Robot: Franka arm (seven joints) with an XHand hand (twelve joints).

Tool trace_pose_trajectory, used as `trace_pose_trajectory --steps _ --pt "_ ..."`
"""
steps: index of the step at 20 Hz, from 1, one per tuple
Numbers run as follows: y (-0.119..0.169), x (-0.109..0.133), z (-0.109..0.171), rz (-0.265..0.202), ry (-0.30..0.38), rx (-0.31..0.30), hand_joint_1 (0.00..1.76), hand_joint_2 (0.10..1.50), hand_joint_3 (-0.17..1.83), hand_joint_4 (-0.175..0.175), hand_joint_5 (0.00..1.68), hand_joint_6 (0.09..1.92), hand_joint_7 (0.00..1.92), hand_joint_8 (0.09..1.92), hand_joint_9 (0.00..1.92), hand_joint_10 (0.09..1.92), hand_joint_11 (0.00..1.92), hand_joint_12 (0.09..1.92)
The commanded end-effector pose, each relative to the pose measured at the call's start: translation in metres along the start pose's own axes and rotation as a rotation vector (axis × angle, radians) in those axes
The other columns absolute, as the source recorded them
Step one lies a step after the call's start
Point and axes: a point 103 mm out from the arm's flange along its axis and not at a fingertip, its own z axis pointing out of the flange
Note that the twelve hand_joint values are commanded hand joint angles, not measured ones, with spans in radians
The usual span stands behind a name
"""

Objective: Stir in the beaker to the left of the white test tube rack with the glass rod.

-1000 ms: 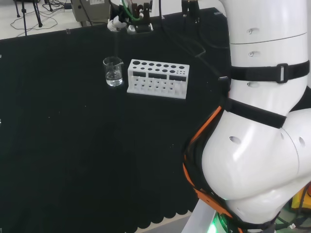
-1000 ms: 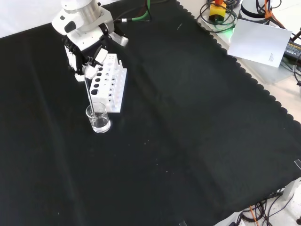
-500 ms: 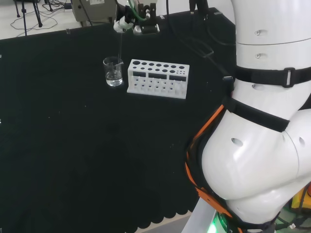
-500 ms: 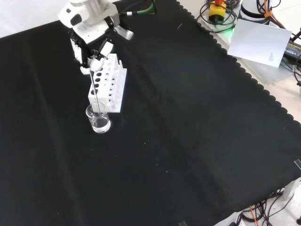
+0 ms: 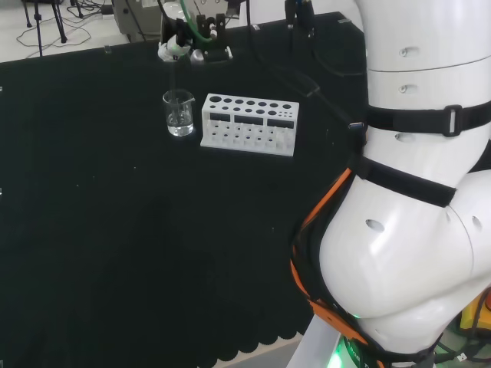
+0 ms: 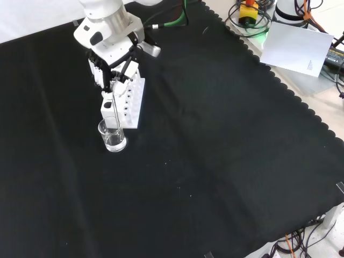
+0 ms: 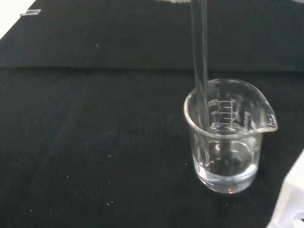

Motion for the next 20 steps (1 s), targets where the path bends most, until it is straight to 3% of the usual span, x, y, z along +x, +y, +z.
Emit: trace_pose_trajectory --steps 1,13,16,20 --pt "0.021 -0.005 0.003 0.016 0.012 -0.007 1.31 1.1 -0.17 -0.175 1.37 0.09 1.21 0.96 1.71 0.64 1.34 0.67" --pt "0.003 -0.066 -0.021 0.118 0.009 -0.044 1.31 1.1 -0.17 -0.175 1.37 0.09 1.21 0.96 1.71 0.64 1.34 0.66" --pt "-0.006 -0.066 -0.021 0.118 0.021 -0.035 1.31 1.1 -0.17 -0.175 1.37 0.09 1.21 0.96 1.71 0.64 1.34 0.66" --pt "-0.011 -0.042 -0.018 0.078 0.015 -0.027 1.31 1.1 -0.17 -0.175 1.37 0.09 1.21 0.96 1.71 0.64 1.34 0.66"
